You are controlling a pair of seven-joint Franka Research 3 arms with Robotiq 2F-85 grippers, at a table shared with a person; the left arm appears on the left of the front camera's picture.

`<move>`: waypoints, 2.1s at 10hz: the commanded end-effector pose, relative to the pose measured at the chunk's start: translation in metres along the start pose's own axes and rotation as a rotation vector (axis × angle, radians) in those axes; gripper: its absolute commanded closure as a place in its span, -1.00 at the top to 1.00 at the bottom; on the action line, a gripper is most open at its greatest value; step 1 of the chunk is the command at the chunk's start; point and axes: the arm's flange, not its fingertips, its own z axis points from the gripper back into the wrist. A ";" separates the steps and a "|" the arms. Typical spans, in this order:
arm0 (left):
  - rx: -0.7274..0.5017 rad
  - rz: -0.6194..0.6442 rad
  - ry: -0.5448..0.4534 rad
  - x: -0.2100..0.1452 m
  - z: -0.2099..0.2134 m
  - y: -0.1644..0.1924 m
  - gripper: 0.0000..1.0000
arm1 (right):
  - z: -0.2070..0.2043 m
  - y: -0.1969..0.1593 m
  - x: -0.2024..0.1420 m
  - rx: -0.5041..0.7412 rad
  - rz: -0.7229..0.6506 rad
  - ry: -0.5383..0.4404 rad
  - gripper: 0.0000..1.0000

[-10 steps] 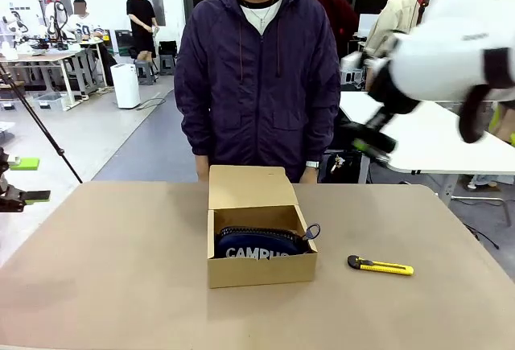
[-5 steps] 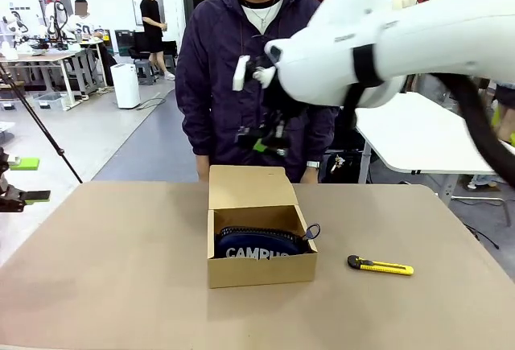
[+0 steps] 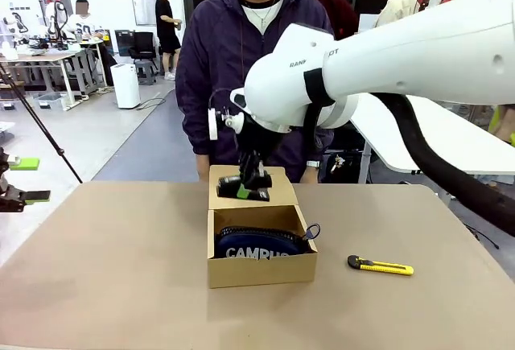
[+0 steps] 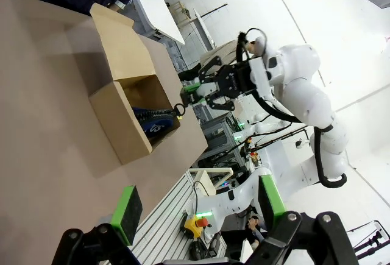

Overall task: Pack the items into the box.
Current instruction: Pick up the item indicated by the person and place it inside the Mailer Box.

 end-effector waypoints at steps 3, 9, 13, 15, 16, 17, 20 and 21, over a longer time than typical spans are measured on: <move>-0.002 0.010 0.006 -0.001 0.003 -0.004 1.00 | -0.040 -0.011 -0.015 -0.054 -0.098 0.178 -1.00; -0.002 0.010 0.006 -0.001 0.003 -0.004 1.00 | -0.092 -0.017 -0.030 -0.018 -0.201 0.230 -1.00; -0.002 0.010 0.006 -0.001 0.003 -0.004 1.00 | -0.096 -0.017 -0.032 0.004 -0.196 0.212 -0.02; -0.002 0.010 0.006 -0.001 0.003 -0.004 1.00 | -0.098 -0.017 -0.034 -0.002 -0.184 0.196 1.00; -0.002 0.010 0.006 -0.001 0.003 -0.004 1.00 | -0.098 -0.018 -0.035 -0.002 -0.186 0.194 1.00; -0.002 0.010 0.006 -0.001 0.003 -0.004 1.00 | -0.096 -0.018 -0.036 -0.004 -0.188 0.188 1.00; -0.002 0.010 0.006 -0.001 0.003 -0.004 1.00 | -0.088 -0.019 -0.039 -0.017 -0.192 0.188 1.00; -0.002 0.010 0.006 -0.001 0.003 -0.004 1.00 | -0.082 -0.021 -0.040 -0.025 -0.184 0.188 1.00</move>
